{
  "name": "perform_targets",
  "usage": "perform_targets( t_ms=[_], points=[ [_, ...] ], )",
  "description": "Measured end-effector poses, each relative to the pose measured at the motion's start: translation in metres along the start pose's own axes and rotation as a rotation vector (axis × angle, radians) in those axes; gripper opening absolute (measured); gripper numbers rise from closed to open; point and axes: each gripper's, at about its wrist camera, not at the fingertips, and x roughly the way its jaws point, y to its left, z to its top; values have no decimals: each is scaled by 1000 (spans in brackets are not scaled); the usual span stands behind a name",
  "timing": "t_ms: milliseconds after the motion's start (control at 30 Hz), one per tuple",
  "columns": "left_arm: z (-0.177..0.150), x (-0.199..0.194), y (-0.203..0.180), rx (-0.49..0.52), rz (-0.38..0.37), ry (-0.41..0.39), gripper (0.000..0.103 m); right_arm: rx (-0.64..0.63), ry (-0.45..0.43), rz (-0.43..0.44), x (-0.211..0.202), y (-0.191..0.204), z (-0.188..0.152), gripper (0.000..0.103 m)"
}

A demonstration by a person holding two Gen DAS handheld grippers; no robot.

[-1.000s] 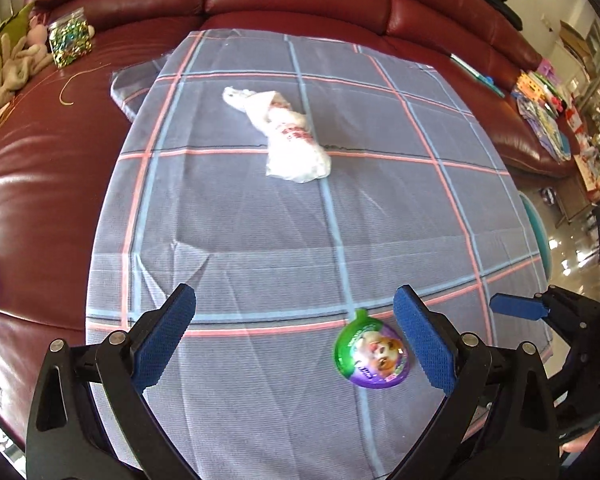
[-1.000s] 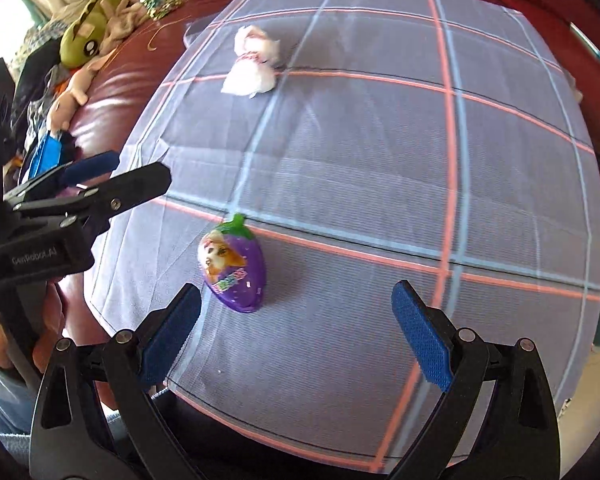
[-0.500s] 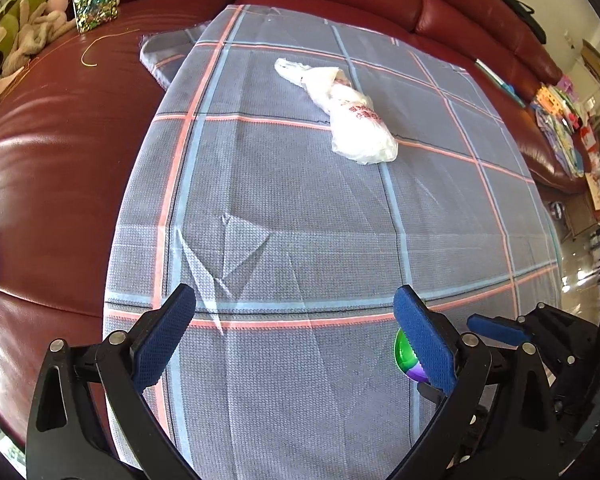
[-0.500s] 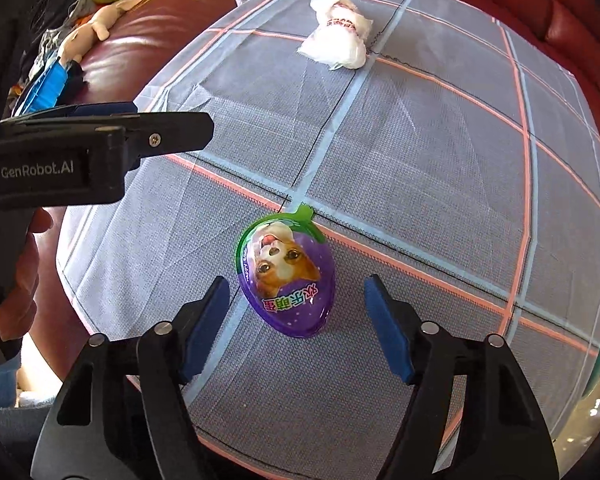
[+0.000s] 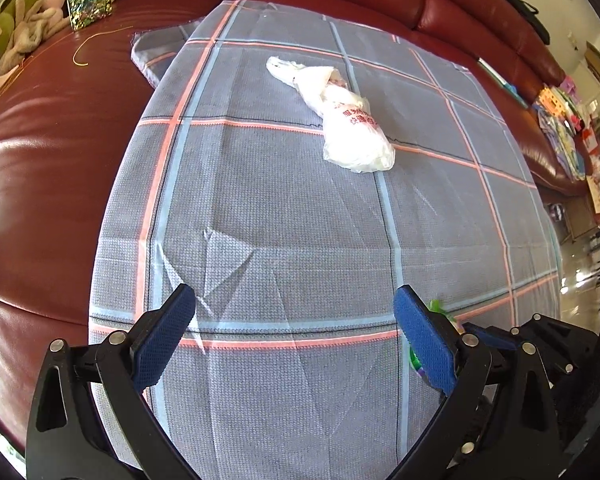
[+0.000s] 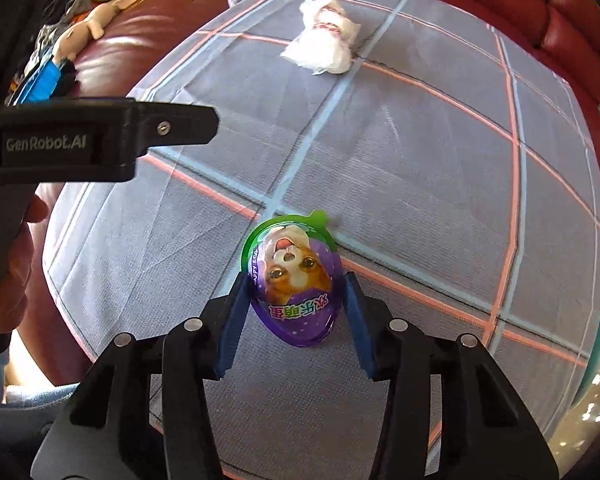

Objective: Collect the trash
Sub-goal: 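Grasp the purple candy egg with the right tool while the left tool grasps the white plastic bag, then carry the egg and bag over the bin and open both tools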

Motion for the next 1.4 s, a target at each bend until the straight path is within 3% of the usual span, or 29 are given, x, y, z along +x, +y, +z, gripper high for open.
perform_targets(
  t_ms=[267, 500, 767, 867, 967, 1033, 1100, 1133, 1200, 1267, 1400],
  points=[
    [40, 20, -15, 6, 16, -9, 99, 186, -43, 11, -17, -69, 19, 45],
    [89, 50, -26, -10, 102, -21, 99, 255, -84, 14, -24, -112, 46, 45],
    [118, 70, -45, -29, 95, -10, 99, 308, -110, 38, -24, -143, 62, 45],
    [121, 63, -47, -51, 31, -32, 99, 320, -118, 51, -24, -151, 60, 45],
    [126, 70, -50, -52, 55, -37, 99, 331, -110, 60, -20, -158, 61, 45],
    [128, 79, -51, -60, 62, -18, 92, 341, -107, 68, -18, -161, 60, 45],
    [127, 86, -50, -67, 74, -3, 73, 349, -106, 75, -16, -166, 59, 45],
    [126, 85, -50, -64, 94, -23, 70, 352, -107, 77, -16, -168, 58, 45],
    [126, 84, -52, -61, 122, -29, 41, 357, -109, 82, -17, -172, 57, 45],
    [125, 83, -53, -64, 117, -22, 29, 363, -113, 87, -17, -176, 54, 45],
    [121, 73, -64, -38, 152, -52, 27, 382, -126, 95, -22, -185, 46, 45]
  ],
)
